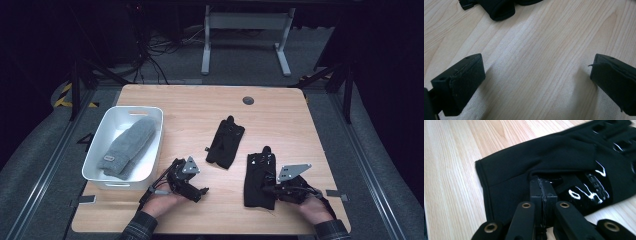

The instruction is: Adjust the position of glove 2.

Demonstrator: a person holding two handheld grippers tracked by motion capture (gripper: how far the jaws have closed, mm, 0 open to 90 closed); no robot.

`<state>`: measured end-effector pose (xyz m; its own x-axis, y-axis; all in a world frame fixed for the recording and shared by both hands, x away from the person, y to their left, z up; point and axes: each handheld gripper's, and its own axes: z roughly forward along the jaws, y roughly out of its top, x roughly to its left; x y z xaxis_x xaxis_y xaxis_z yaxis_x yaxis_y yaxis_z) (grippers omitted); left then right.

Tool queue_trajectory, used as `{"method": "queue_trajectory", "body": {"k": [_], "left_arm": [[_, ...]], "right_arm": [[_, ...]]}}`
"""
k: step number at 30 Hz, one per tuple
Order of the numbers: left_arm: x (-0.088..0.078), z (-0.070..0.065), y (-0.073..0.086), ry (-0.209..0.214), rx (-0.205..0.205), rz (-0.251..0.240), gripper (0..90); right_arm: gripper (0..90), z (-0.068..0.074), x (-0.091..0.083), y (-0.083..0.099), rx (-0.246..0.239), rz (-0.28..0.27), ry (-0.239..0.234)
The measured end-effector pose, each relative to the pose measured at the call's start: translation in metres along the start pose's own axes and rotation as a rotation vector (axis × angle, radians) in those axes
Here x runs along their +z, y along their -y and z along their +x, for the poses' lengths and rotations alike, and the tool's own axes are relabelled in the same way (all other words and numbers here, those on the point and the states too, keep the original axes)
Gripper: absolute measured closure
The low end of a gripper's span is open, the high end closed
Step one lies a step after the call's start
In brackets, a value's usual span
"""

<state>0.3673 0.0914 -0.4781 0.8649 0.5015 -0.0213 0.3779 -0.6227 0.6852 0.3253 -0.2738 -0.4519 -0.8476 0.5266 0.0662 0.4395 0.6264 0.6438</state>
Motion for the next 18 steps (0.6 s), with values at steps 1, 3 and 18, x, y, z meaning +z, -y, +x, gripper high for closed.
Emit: {"method": "queue_trajectory", "body": {"k": [1,3,18], "left_arm": [[0.0,0.0,0.0,0.0,0.0,0.0,0.1],[0.0,0.0,0.0,0.0,0.0,0.0,0.1],[0.0,0.0,0.0,0.0,0.0,0.0,0.1]], "right_arm": [[90.0,0.0,0.0,0.0,0.0,0.0,0.0],[90.0,0.0,-0.007,0.008,0.01,0.001,0.005],[56.1,-0.04,-0.028,0.017,0.185,-0.143,0.329]]}}
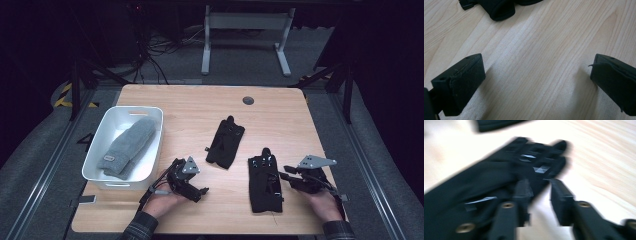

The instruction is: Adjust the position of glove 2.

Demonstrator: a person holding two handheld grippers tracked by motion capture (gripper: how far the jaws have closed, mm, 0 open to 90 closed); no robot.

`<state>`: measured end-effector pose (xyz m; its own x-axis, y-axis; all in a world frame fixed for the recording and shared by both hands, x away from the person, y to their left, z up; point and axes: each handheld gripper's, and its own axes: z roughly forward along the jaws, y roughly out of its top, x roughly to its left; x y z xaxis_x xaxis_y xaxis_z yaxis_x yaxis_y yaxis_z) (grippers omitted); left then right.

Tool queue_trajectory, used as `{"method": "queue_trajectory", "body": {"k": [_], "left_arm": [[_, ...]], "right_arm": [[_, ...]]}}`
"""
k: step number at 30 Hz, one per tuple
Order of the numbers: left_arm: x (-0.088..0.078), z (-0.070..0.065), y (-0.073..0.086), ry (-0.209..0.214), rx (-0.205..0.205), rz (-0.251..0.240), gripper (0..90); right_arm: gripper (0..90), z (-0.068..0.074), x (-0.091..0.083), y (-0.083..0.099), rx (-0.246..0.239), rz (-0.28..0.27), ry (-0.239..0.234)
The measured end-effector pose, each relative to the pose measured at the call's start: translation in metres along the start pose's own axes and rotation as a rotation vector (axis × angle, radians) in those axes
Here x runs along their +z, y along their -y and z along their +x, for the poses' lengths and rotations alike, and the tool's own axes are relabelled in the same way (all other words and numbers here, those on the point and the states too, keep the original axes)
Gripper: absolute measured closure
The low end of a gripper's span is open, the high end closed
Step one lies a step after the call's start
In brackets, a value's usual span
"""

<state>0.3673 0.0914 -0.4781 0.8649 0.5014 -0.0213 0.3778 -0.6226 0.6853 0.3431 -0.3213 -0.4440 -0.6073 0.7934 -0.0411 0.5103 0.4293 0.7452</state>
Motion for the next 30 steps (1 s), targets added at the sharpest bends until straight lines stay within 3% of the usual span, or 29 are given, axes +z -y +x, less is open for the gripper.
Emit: {"method": "queue_trajectory", "body": {"k": [6,12,17,22,30], "left_arm": [[0.0,0.0,0.0,0.0,0.0,0.0,0.1],[0.0,0.0,-0.001,0.001,-0.003,0.009,0.0],[0.0,0.0,-0.006,-0.01,-0.008,0.046,0.0],[-0.004,0.002,-0.011,0.006,-0.031,0.02,0.2],[-0.006,0.017,-0.037,0.025,-0.072,-0.015,0.6]], "right_arm": [[30.2,-0.023,0.01,0.015,0.076,0.011,0.097],[23.1,-0.029,0.012,0.02,0.11,-0.003,0.154],[22.9,-0.029,0.013,0.022,0.116,0.0,0.152],[19.7,-0.031,0.014,0.021,0.132,0.008,0.136],[18.4,-0.031,0.014,0.021,0.129,0.011,0.133]]}}
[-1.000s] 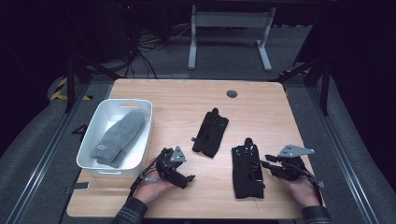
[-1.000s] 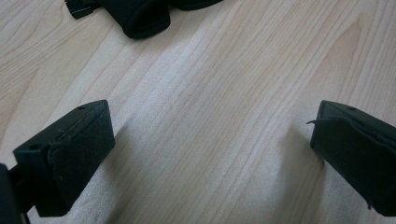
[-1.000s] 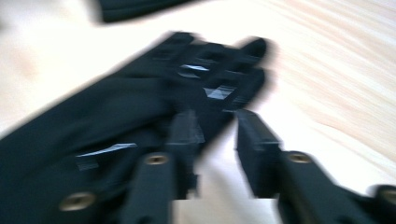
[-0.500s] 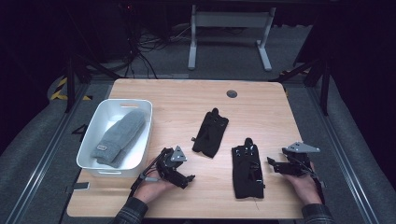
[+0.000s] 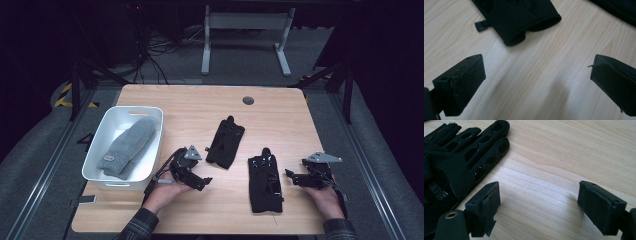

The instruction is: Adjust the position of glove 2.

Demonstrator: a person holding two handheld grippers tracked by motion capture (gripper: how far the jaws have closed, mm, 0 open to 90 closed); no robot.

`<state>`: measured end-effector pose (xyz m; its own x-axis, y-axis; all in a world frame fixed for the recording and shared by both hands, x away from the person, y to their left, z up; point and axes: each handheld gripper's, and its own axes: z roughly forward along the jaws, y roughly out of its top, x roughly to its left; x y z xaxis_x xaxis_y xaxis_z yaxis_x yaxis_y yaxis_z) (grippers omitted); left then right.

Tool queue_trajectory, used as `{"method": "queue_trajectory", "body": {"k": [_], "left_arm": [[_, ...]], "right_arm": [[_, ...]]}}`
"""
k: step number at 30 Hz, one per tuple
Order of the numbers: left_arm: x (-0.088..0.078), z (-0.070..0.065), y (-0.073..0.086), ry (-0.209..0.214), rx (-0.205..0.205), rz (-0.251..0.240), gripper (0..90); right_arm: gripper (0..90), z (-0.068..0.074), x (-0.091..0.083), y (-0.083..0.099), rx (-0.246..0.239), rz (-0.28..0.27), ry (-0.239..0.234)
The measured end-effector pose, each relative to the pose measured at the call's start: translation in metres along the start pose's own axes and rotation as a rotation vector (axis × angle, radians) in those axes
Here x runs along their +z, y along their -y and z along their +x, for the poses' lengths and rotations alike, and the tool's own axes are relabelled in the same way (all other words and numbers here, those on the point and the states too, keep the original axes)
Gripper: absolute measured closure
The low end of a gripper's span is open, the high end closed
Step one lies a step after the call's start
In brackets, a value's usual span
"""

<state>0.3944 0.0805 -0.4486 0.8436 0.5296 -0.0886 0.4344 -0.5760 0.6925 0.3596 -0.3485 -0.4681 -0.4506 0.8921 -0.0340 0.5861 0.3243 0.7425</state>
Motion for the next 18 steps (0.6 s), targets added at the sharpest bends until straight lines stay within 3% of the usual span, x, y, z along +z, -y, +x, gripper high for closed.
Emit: {"method": "queue_trajectory", "body": {"k": [7,10,13,16,18], "left_arm": [[0.007,0.005,-0.017,0.013,-0.007,-0.025,1.3],[0.01,0.007,-0.023,0.006,-0.001,-0.005,1.4],[0.012,0.012,-0.03,0.009,-0.009,-0.033,1.6],[0.016,0.017,-0.037,0.008,-0.016,-0.017,1.9],[0.019,0.022,-0.041,0.005,-0.021,-0.046,1.9]], "right_arm": [[17.8,0.0,0.0,0.0,0.0,0.001,-0.002],[17.6,0.0,0.0,0.0,-0.001,0.002,0.001],[17.5,0.0,0.0,0.0,-0.001,0.002,0.0],[17.5,0.001,0.0,0.0,0.0,0.002,0.0],[17.1,0.001,0.0,0.0,0.001,0.002,-0.001]]}}
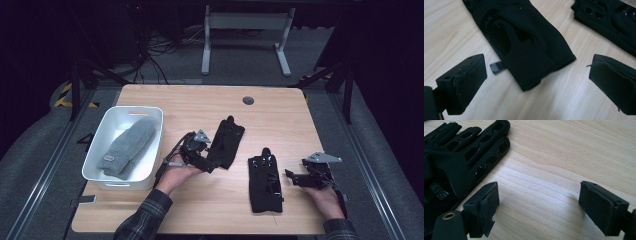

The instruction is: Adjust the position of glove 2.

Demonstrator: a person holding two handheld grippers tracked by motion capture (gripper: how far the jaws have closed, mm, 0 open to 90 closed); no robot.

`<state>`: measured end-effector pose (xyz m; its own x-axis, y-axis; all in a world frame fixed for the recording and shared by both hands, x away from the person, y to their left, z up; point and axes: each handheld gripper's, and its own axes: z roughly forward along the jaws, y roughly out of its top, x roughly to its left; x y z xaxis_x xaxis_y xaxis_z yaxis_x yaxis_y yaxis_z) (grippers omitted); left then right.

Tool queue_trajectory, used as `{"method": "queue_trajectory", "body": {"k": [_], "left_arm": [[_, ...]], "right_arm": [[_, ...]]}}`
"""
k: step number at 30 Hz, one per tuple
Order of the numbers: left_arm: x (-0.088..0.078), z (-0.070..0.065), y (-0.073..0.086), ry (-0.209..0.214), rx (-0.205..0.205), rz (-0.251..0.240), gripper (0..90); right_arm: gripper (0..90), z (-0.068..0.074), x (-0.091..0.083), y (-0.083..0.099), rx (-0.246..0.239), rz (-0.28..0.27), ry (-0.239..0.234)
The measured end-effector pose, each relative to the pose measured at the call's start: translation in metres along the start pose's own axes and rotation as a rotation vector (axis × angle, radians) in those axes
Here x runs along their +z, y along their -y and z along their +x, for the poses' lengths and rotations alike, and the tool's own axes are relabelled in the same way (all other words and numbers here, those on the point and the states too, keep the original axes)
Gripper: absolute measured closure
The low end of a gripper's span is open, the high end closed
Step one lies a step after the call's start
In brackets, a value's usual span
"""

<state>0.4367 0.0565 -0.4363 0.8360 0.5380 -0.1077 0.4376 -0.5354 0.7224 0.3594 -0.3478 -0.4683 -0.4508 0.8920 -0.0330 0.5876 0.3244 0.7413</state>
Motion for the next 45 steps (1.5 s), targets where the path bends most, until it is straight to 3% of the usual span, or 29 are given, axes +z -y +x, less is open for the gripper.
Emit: {"method": "queue_trajectory", "body": {"k": [7,15,18,21,31,34,36,37,38,39,40,43,45], "left_arm": [[0.014,0.012,-0.013,0.004,-0.018,0.006,4.3],[0.032,0.028,-0.03,-0.021,-0.03,0.006,8.3],[0.036,0.037,-0.035,-0.043,-0.05,0.001,15.7],[0.039,0.047,-0.037,-0.039,-0.085,-0.012,18.1],[0.056,0.063,-0.039,-0.056,-0.116,0.047,31.1],[0.061,0.06,-0.039,-0.074,-0.084,0.082,37.0],[0.062,0.06,-0.039,-0.08,-0.081,0.085,45.7],[0.062,0.059,-0.039,-0.082,-0.078,0.09,45.7],[0.061,0.059,-0.039,-0.078,-0.074,0.093,57.1],[0.061,0.059,-0.039,-0.078,-0.074,0.093,61.2],[0.06,0.059,-0.039,-0.078,-0.08,0.098,61.2],[0.058,0.06,-0.039,-0.05,-0.113,0.1,78.6],[0.057,0.06,-0.038,-0.04,-0.134,0.103,83.3]], "right_arm": [[16.2,0.0,0.0,0.0,-0.003,0.003,-0.008],[15.8,0.001,0.0,0.0,-0.007,0.004,-0.014],[15.8,0.001,0.0,0.0,-0.01,0.004,-0.017],[15.8,0.001,0.0,0.0,-0.01,0.004,-0.018],[15.7,0.001,0.0,0.0,-0.01,0.004,-0.018],[15.7,0.001,0.0,0.0,-0.01,0.004,-0.018],[15.8,0.002,0.0,0.0,-0.01,0.004,-0.017],[15.8,0.002,0.0,0.0,-0.01,0.004,-0.017],[15.8,0.002,0.0,0.0,-0.01,0.004,-0.017],[15.8,0.002,0.0,0.0,-0.01,0.004,-0.017],[15.8,0.002,0.0,0.0,-0.01,0.004,-0.017],[15.8,0.002,0.0,0.0,-0.011,0.004,-0.016],[15.8,0.002,0.0,0.0,-0.011,0.004,-0.016]]}}
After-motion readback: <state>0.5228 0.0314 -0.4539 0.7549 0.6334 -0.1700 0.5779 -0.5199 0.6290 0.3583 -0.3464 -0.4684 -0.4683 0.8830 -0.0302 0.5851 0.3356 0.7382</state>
